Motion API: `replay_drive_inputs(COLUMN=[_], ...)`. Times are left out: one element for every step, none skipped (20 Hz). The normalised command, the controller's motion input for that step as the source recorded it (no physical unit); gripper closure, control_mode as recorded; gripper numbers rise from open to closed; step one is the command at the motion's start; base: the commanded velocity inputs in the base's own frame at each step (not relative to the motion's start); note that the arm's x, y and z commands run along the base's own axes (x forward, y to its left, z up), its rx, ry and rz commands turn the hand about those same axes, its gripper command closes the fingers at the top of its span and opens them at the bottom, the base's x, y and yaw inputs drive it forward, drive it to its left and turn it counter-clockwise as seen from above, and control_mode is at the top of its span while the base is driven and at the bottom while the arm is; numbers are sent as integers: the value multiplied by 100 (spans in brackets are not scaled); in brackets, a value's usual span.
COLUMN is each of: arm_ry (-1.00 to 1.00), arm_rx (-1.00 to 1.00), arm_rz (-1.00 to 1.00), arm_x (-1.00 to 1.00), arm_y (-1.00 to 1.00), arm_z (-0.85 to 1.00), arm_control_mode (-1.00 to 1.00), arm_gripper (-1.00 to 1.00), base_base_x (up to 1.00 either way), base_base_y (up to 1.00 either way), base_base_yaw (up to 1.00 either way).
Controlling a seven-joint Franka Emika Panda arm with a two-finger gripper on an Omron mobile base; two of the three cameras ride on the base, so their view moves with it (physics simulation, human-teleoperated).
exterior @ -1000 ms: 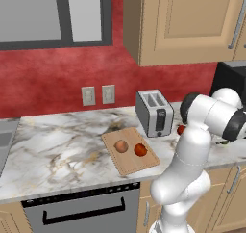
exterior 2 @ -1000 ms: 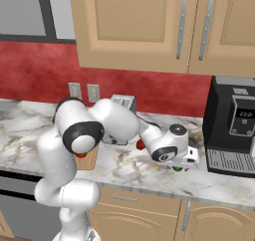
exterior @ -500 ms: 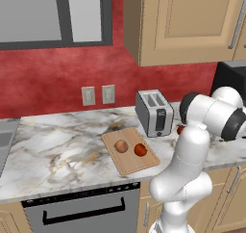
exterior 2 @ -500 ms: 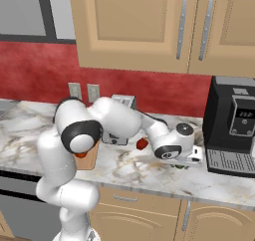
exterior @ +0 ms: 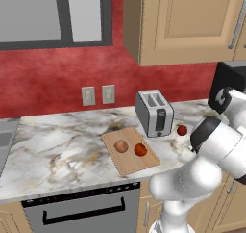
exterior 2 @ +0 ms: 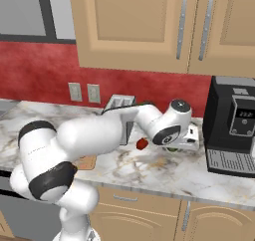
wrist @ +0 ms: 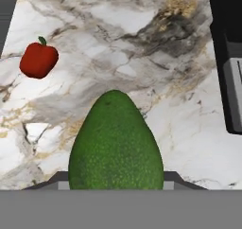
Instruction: Place the avocado, onion, tomato, and bell pepper on the cutting board.
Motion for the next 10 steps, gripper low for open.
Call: replay_drive_inputs(arm_ry=[0, 0, 0, 0, 0, -1, -3, -12, -9, -8], arm_rx=[0, 0, 0, 0, 0, 0, 0, 0, -1, -2], arm_rz=[0, 0, 0, 0, 0, 0, 0, 0, 0, 0], arm_x=[-45, -47, -51, -53, -54, -53, -54, -59, -49, -41], arm_y=[74, 76, 79, 81, 83, 84, 82, 74, 79, 84], arm_z=[87, 78, 72, 65, 57, 51, 44, 36, 27, 24], arm_control_mode=[-100, -100, -100, -100, -100, -100, -100, -100, -100, -100], arm_gripper=[100, 100, 100, 100, 100, 100, 100, 100, 100, 100], base_base_x=[0, 0, 0, 0, 0, 0, 0, 0, 0, 0], base_base_y=[0, 0, 0, 0, 0, 0, 0, 0, 0, 0], base_base_yaw=[0, 0, 0, 0, 0, 0, 0, 0, 0, 0])
